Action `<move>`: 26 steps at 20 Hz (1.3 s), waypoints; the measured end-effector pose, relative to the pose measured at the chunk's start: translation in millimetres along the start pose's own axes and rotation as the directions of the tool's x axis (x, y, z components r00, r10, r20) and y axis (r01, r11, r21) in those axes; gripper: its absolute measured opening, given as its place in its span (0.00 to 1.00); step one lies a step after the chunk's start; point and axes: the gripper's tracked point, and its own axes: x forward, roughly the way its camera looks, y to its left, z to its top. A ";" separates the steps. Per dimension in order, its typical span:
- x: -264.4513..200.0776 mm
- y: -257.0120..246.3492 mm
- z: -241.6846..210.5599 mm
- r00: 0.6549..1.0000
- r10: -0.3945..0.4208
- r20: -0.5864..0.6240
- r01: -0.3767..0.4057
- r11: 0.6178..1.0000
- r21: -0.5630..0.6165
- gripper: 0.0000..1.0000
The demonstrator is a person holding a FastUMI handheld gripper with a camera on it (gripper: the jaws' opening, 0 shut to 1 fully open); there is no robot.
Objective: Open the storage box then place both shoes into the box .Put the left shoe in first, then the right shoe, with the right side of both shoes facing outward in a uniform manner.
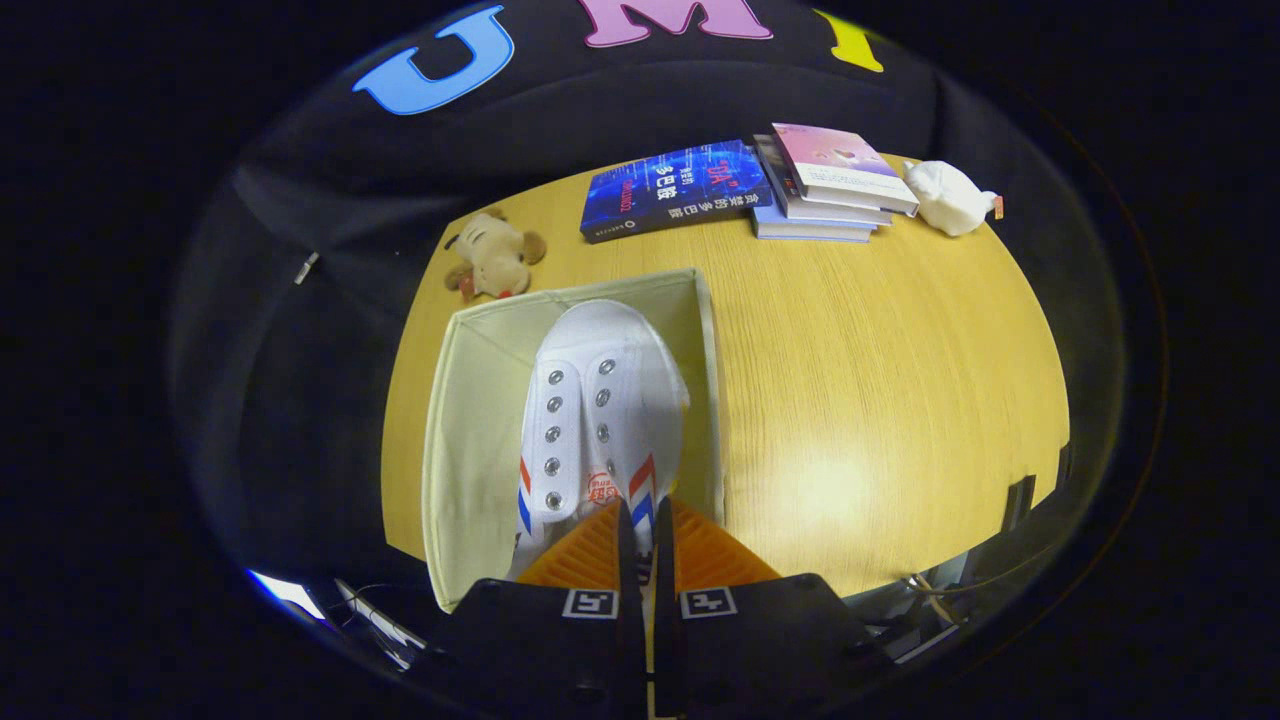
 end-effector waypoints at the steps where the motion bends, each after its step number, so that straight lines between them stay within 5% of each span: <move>1: 3.8 0.9 -0.8 1.000 -0.013 -0.001 0.013 1.000 -0.011 0.08; 6: 12.9 3.7 -7.9 0.999 -0.049 -0.012 0.048 0.998 -0.048 0.10; 11: -4.6 31.4 13.3 0.997 0.046 0.062 -0.044 0.999 -0.027 0.37; 13: -16.0 36.0 23.3 0.992 0.075 0.101 -0.071 0.997 -0.038 0.74; 15: -27.7 31.5 33.2 0.986 0.077 0.146 -0.071 0.996 -0.046 0.95; 26: -110.9 -39.4 99.2 0.906 0.039 0.422 -0.009 0.997 -0.072 0.99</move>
